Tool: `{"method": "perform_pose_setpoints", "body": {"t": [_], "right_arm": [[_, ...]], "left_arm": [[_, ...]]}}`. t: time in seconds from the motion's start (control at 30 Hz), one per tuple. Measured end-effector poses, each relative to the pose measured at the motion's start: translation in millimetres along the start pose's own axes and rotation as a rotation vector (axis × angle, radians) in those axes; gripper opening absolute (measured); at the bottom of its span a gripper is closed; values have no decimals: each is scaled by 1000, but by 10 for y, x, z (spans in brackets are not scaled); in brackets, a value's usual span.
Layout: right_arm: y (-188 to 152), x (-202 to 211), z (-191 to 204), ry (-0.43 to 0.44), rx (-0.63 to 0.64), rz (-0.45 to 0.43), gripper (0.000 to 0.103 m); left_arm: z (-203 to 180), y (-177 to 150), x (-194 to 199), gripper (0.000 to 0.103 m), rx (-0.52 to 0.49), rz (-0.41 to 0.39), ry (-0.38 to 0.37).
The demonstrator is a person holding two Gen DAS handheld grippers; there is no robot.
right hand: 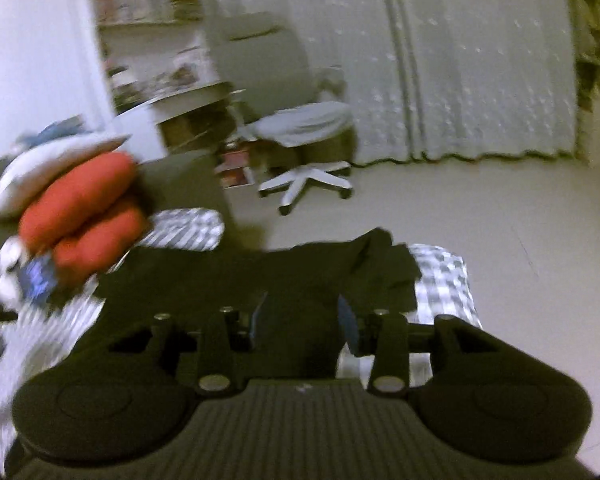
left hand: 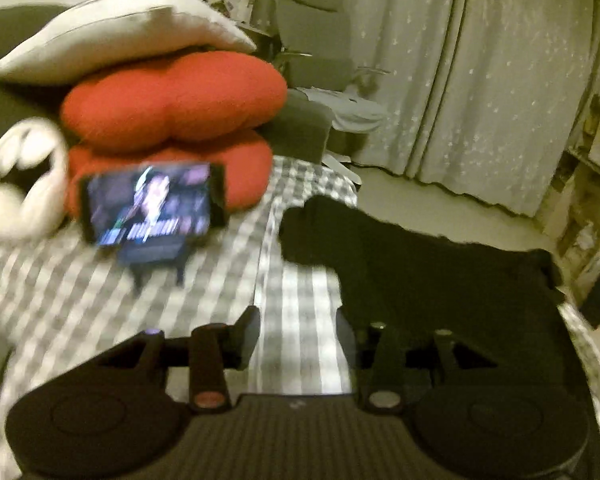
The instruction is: Fold clothes
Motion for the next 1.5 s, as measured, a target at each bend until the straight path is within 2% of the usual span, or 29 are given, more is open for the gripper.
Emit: {"method": "perform_pose_setpoints", "body": {"t": [0.07,0.2,0.37,0.43,0.5,0.67,0.83,1.0,1.17,1.23,1.27,1.3,1.33,1.37,1.4,1.5], "right_arm": [[-108,257,74,6,48,-33,43],[-285,593,62,18,102,-89,43],[-690,1004,-69,29,52,-98,43],[-807,1171,-102,42,19,-96,43],[-1000,1279,-86,66,5,-53,43],[-1563,1348,41,86,84,36,43],[-1956,1244,85,131,43,122,43],[-2257,1038,174,149,13,221,43],[-2338,850,400,151,17,307,43],[-2348,760,493,106,27,344,34],[-2348,723,534,84,31,360,21],[-2329,725,549,63,27,359,11],[-2308,747,529,62,2,356,6],[-2291,788,480,72,-34,349,3],[-2275,852,400,69,-74,339,3],[-2244,1054,130,49,-184,305,3]], "left_arm": [[-21,-234,184,44,-26,-5,33],[-38,-585,331,44,4,11,27],[-208,-806,461,44,-30,4,46],[-225,-919,583,43,-11,6,24],[-235,-1041,700,42,1,10,7],[-305,-1330,891,42,-16,26,-44],[-342,-1532,849,42,-11,63,-105],[-313,-1696,713,42,-7,110,-90],[-330,-1787,714,39,-29,117,-78],[-344,-1804,733,39,-31,128,-86],[-351,-1812,744,38,-31,134,-90],[-358,-1821,754,32,-32,139,-94],[-370,-1830,760,27,-36,144,-96],[-390,-1846,760,12,-44,148,-98],[-404,-1860,753,1,-51,152,-99],[-419,-1890,724,1,-59,158,-92]]}}
Point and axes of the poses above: each gripper's, at about its wrist camera, not at the fingertips, and x roughly against the way its jaws point, z to its left, y to its top, the point moved 4 cm from there along -x, roughly the way its jaws point, and after that the axes turned 10 degrees about -y, right-handed, at the moved point
